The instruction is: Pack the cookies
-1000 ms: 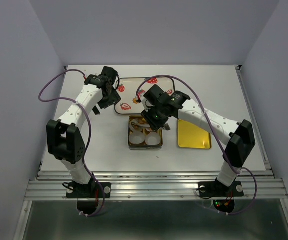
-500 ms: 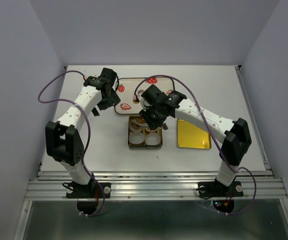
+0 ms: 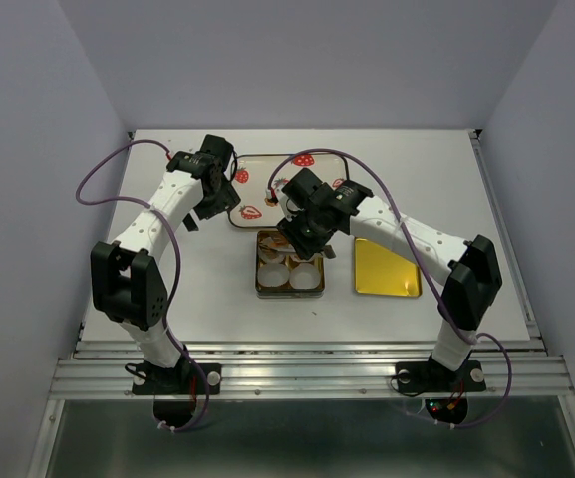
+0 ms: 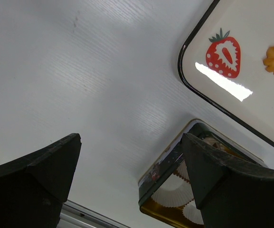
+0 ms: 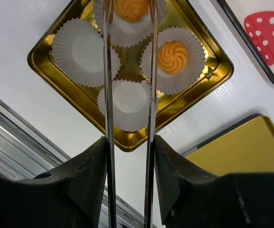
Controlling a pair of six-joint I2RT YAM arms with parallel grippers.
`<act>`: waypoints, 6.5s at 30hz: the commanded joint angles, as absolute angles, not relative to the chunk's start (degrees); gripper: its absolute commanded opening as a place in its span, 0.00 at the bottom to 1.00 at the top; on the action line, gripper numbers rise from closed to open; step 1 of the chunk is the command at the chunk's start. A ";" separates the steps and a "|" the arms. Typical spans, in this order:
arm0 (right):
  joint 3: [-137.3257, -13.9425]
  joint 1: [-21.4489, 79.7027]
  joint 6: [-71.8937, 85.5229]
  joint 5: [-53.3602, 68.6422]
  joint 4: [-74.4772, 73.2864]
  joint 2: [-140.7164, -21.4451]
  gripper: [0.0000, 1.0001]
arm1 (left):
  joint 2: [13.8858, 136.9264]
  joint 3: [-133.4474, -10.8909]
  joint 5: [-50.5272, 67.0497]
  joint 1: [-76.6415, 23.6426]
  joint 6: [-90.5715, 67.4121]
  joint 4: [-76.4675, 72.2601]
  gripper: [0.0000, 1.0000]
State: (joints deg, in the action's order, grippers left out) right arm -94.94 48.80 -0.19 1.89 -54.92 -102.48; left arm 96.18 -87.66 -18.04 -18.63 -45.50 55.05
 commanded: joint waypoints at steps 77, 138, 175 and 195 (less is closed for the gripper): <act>-107.49 32.52 8.09 -4.84 -51.59 -110.30 0.51 | 96.59 -95.62 -18.37 -18.63 -45.44 59.68 0.99; -103.89 33.66 2.02 -1.32 -55.81 -98.72 0.40 | 98.43 -96.94 -18.81 -18.63 -44.91 57.75 0.99; -97.38 50.71 8.09 0.97 -74.44 -90.61 0.40 | 95.80 -92.90 -18.81 -18.72 -45.88 54.93 0.99; -94.39 51.24 9.40 0.53 -72.16 -91.58 0.40 | 94.40 -90.62 -18.90 -18.72 -46.58 54.93 0.99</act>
